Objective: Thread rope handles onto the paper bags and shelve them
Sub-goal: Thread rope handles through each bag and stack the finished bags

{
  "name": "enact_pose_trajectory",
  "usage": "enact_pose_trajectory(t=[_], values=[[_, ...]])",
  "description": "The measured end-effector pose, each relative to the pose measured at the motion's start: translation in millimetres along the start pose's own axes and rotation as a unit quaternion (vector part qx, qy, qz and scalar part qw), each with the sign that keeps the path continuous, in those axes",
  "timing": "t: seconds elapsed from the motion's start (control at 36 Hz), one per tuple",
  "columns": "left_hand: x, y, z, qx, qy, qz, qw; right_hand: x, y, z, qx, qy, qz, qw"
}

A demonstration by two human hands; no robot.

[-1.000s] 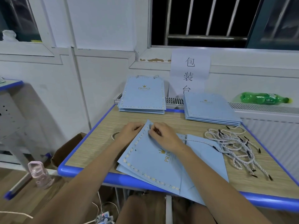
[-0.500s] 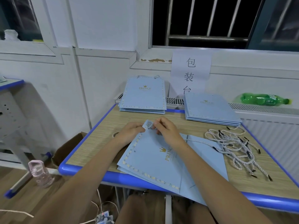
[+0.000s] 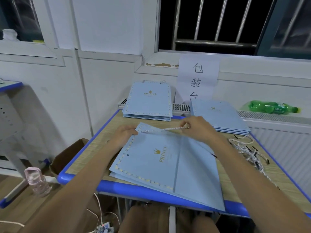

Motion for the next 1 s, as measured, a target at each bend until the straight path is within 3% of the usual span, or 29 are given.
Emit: enact_pose_trajectory(t=[0.11,0.17,0.22,0.28,0.36,0.56,0.61,0.69,0.83,1.0], values=[[1,3,-15,-0.039,0.013,0.001,0.999,-35,1,-17,0.028,-0.160,0.057,0.985],[0,2,-15,-0.050,0.016,-0.003,0.999,-49,1,-24,0.049,-0.182,0.080,0.979],[-2,1,-12,-0.054,0.033,0.003,0.998,-52,0,-27,0.088,-0.105,0.075,0.988],[-3,1,-8,-0.054,0.062,0.013,0.997,-40,-4,-27,0.128,0.071,0.049,0.988],[2,4,-4,-0.062,0.129,0.021,0.989,-10,-11,-25,0.153,0.309,0.011,0.939],[0,6,0,-0.073,0.270,0.036,0.959,39,-5,21,0.182,0.462,-0.007,0.868],[-1,6,-2,-0.074,0.291,0.037,0.953,40,-4,37,0.176,0.443,-0.005,0.879],[-4,2,-5,-0.071,0.312,0.037,0.947,33,-6,51,0.151,0.341,0.016,0.928],[-8,-12,-10,-0.046,0.361,0.038,0.931,26,-6,48,0.069,0.199,0.014,0.977],[-3,-31,-7,0.025,0.354,0.036,0.934,30,-12,43,0.021,0.084,-0.011,0.996]])
Point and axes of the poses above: each hand's wrist, its own y-axis towards the middle knuckle, its own z-axis out of the palm, x = y × z, the point moved 7 cm from there along y, towards the middle knuckle, and after that the axes turned 12 degrees about -y, right-handed, at the moved point
